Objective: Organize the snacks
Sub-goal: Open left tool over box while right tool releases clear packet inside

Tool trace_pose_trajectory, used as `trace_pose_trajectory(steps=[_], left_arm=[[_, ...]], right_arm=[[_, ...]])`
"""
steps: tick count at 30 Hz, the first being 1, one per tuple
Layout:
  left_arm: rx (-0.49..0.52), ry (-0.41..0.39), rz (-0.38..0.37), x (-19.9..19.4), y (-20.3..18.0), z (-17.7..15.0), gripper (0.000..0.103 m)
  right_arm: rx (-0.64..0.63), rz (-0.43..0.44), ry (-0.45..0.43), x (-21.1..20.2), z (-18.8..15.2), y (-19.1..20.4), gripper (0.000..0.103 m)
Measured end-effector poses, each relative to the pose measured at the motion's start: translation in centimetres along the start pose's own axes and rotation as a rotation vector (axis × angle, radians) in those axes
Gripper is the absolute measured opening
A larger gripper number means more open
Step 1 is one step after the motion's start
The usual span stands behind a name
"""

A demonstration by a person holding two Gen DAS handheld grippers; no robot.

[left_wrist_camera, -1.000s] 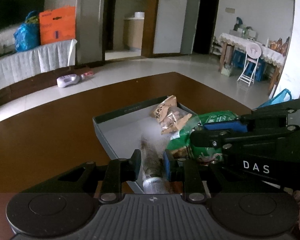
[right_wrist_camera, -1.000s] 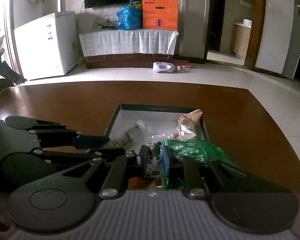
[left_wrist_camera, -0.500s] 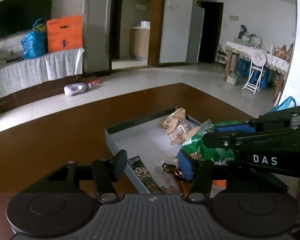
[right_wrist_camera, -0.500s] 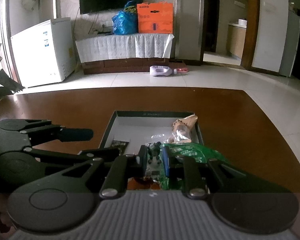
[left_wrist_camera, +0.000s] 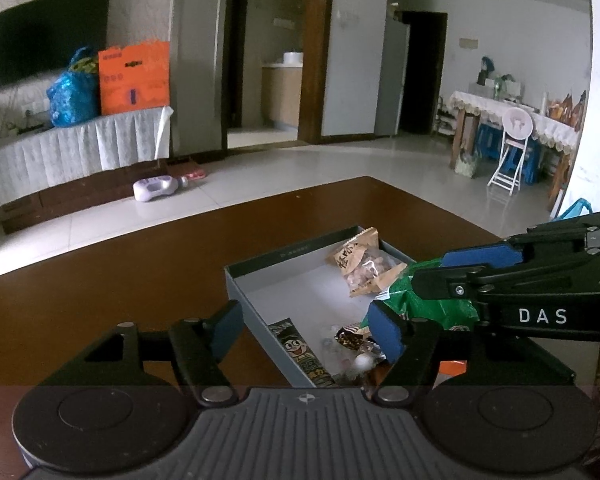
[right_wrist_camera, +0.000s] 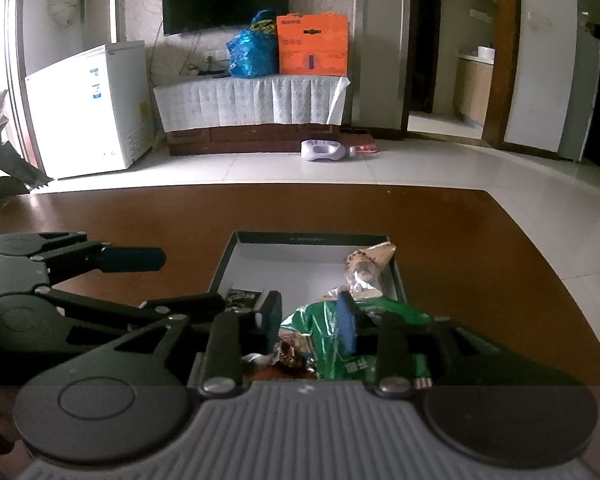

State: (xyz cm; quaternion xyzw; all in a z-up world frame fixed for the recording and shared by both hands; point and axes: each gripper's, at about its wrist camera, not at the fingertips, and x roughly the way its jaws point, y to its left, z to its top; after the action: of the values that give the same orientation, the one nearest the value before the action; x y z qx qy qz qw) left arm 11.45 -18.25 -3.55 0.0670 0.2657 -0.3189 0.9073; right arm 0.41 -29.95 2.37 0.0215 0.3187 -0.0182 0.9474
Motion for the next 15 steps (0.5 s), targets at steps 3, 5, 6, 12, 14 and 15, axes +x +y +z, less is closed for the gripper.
trace_pose_trajectory(steps=[3, 5, 6, 12, 14, 15], left_arm=[[0.0, -0.006, 0.005, 0.0, 0.0, 0.0, 0.074], [-0.001, -0.009, 0.008, -0.1, -0.1, 0.0, 0.076], [-0.002, -0.011, 0.01, -0.2, -0.1, 0.0, 0.077], [0.001, -0.029, 0.014, -0.8, 0.0, 0.2, 0.086], [0.003, -0.032, 0.021, -1.0, 0.1, 0.3, 0.091], [0.005, -0.033, 0.025, -1.0, 0.1, 0.3, 0.092]], right_arm=[[0.0, 0.001, -0.003, -0.2, -0.1, -0.1, 0.033], [0.001, 0.001, -0.004, -0.2, -0.1, -0.1, 0.033], [0.0, 0.001, -0.004, -0.3, -0.1, -0.1, 0.033], [-0.009, -0.009, -0.014, -0.8, -0.1, -0.2, 0.039], [-0.014, -0.01, -0.018, -1.2, 0.0, -0.2, 0.041], [-0.016, -0.012, -0.02, -1.3, 0.0, -0.2, 0.042]])
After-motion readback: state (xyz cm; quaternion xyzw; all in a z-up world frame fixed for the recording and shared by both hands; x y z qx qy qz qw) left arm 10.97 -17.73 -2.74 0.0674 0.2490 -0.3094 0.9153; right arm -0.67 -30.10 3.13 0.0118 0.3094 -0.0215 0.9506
